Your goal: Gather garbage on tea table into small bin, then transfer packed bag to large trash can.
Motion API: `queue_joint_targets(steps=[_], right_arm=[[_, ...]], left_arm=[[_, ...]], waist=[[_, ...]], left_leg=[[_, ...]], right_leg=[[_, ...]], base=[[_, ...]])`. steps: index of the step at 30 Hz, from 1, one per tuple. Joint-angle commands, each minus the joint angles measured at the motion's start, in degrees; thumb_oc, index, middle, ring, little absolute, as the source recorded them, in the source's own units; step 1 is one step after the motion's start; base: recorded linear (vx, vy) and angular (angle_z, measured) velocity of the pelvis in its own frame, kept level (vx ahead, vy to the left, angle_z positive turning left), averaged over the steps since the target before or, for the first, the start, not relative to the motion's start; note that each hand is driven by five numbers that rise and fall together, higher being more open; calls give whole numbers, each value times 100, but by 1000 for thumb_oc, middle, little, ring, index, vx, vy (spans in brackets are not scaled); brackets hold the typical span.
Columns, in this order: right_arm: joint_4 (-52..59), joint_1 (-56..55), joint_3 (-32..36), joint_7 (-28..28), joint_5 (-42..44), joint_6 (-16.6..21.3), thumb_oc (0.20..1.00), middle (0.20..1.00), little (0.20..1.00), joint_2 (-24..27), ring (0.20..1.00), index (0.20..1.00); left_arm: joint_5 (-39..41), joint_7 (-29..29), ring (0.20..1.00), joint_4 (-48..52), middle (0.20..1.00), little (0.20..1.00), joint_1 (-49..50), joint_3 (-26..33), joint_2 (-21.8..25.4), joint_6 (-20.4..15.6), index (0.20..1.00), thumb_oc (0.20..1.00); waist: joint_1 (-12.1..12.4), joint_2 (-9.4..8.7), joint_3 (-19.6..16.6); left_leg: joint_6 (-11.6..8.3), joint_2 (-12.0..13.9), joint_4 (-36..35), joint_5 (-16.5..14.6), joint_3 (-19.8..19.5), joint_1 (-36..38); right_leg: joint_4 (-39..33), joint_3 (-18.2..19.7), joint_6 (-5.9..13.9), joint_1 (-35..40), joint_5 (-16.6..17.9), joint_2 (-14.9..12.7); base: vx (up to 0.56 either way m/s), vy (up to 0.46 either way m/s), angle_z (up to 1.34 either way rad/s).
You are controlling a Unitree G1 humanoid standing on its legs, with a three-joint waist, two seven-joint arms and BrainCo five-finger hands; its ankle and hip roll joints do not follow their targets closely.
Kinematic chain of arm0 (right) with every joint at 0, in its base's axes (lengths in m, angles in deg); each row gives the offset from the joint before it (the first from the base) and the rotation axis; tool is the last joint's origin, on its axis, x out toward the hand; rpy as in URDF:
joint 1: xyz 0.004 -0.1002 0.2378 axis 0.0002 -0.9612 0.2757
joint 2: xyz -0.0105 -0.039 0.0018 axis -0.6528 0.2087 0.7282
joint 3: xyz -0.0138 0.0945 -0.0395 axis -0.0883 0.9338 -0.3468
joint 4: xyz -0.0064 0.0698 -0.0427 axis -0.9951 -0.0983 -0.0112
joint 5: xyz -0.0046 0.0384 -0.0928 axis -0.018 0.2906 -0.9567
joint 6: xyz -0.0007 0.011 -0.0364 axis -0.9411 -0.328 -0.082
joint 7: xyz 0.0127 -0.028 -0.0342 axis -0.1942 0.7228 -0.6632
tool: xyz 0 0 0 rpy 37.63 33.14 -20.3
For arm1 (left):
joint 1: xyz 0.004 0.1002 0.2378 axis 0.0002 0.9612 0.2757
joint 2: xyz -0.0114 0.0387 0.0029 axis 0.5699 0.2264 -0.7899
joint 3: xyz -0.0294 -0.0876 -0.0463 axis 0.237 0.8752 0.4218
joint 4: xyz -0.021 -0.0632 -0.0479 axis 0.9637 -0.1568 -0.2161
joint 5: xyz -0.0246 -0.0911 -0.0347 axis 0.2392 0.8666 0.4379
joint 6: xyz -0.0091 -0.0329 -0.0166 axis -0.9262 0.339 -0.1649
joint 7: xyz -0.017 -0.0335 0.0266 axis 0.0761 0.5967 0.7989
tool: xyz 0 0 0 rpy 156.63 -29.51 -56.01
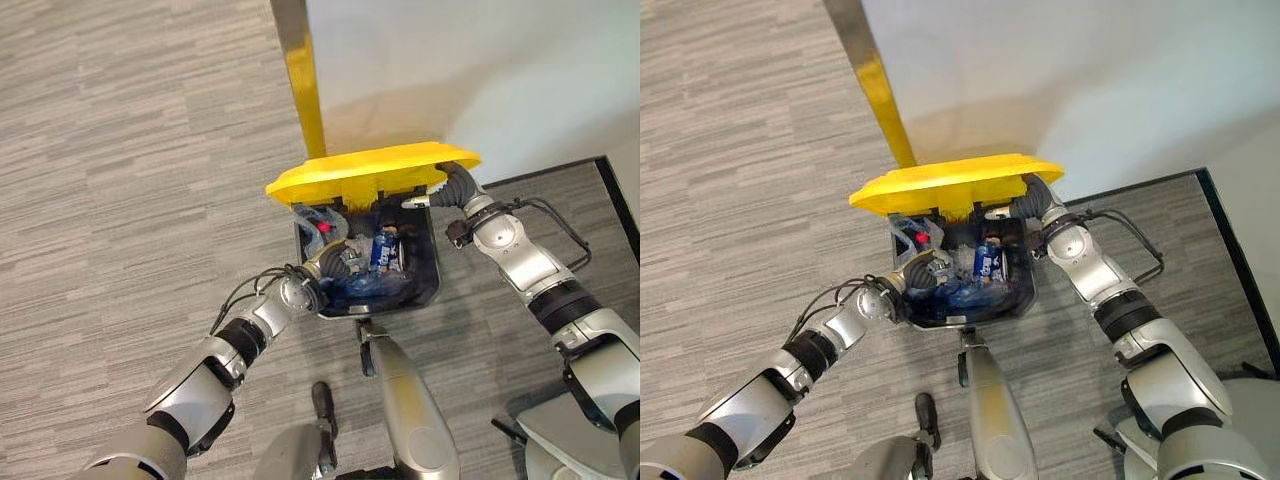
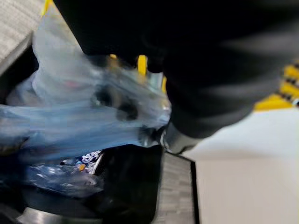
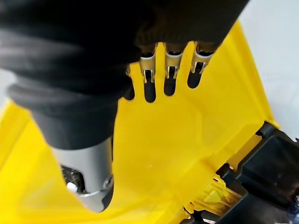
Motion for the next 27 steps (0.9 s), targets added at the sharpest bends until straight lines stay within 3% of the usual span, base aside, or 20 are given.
queue_joint_targets(steps=[1,6,13,20,24,25,27], right_arm=[[307,278,190,269,-86,474,1000,1000,1000,-275,1000,1000],[551,27,210,223,-145,544,1000,1000,1000,-348,1000,1000],[614,-556,494,110,-60,504,1000,1000,1000,-512,1000,1000],[1083,-1980,1294,-134,-213,443,1000,1000,1000,-596,1000,1000],[1247,-2751,1671,-353,-285,424,1000,1000,1000,-760,1000,1000],[1236,-3141,1855,-489,-344,406,1000,1000,1000,-809,1000,1000],[1163,-3559,2053,-572,-461,398,1000,1000,1000,-844,1000,1000]], left_arm=[[-507,-306,1000,105,1000,1000,-94,30,4,-165,1000,1000],[-888,-423,1000,75,1000,1000,-36,109,73,-135,1000,1000],[-501,-417,1000,728,1000,1000,668,639,272,-195,1000,1000],[241,-195,1000,2002,1000,1000,2442,1801,756,-338,1000,1000],[440,-110,1000,2284,1000,1000,3430,2582,1121,-383,1000,1000],[547,-36,1000,2258,1000,1000,4027,3104,1252,-379,1000,1000],[891,13,1000,2028,1000,1000,4527,3656,1092,-352,1000,1000]], waist=[[81,-182,-254],[79,-86,-294],[191,-104,-445],[506,-308,-673],[708,-479,-703],[847,-537,-732],[921,-527,-818]], left_leg=[[108,-283,567,-1072,-116,461],[101,-261,488,-1048,-141,525],[100,-231,486,-1068,-183,663],[108,-258,628,-1134,-239,761],[170,-396,940,-1178,-219,732],[249,-546,1092,-1100,-216,615],[278,-591,925,-876,-181,650]], right_leg=[[-1120,-60,809,-226,1259,-443],[-1029,-82,801,-270,1229,-458],[-1143,-163,827,-76,1276,-511],[-1501,-290,875,394,1434,-668],[-1807,-419,960,730,1585,-751],[-1957,-517,1007,890,1550,-780],[-1890,-592,1030,913,1433,-775]], base=[[8,-17,-4],[0,0,0],[-21,-11,4],[-72,-12,17],[-120,34,3],[-190,118,-7],[-182,128,-21]])
